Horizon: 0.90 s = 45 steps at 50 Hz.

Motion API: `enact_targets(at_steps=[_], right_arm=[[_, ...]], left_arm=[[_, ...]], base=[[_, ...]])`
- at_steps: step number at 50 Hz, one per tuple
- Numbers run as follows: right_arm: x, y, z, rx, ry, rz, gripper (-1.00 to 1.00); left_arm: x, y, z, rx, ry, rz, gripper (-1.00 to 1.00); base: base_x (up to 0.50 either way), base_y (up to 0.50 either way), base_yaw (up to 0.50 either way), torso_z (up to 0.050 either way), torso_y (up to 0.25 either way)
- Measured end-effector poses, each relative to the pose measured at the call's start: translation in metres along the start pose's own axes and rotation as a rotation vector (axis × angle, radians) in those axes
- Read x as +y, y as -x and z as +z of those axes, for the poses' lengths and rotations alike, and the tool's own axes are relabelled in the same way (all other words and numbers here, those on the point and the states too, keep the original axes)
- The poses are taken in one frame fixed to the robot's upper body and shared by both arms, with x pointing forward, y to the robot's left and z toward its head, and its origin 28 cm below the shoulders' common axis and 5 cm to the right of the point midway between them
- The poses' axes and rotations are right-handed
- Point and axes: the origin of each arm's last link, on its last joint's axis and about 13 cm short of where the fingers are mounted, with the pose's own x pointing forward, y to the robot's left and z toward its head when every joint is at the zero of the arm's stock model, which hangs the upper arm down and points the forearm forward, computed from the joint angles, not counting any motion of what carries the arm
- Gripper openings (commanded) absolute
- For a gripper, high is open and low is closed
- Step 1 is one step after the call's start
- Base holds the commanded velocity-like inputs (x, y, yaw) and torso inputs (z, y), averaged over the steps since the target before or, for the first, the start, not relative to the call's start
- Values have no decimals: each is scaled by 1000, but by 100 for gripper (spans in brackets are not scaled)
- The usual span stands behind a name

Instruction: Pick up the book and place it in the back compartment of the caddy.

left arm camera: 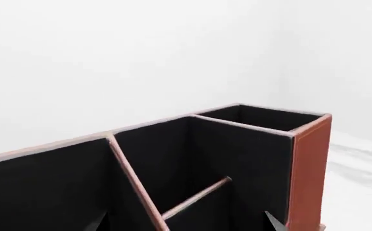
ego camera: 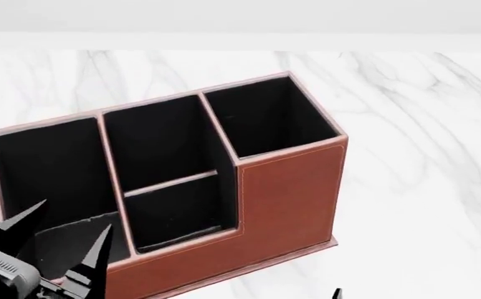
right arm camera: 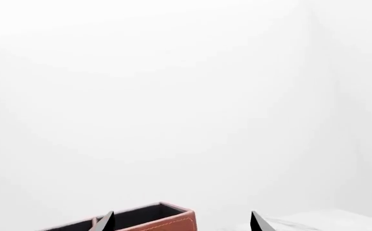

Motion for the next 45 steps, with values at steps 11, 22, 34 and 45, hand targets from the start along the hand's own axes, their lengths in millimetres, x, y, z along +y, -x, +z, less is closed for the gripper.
enact_targets(at_steps=[11, 22, 34, 45], right_arm=[[0, 0, 0, 1, -1, 3, 100], [0, 0, -1, 1, -1, 5, 100], [0, 0, -1, 2, -1, 7, 100], [0, 0, -1, 3, -1, 9, 100]], left_arm=[[2, -15, -2, 94, 0, -183, 100], [1, -20, -6, 181, 8, -347, 100], [-4, -21, -9, 244, 13, -478, 100], [-9, -23, -13, 290, 4, -548, 100]], base=[[0, 0, 0, 0, 0], [0, 0, 0, 0, 0], [0, 0, 0, 0, 0], [0, 0, 0, 0, 0]])
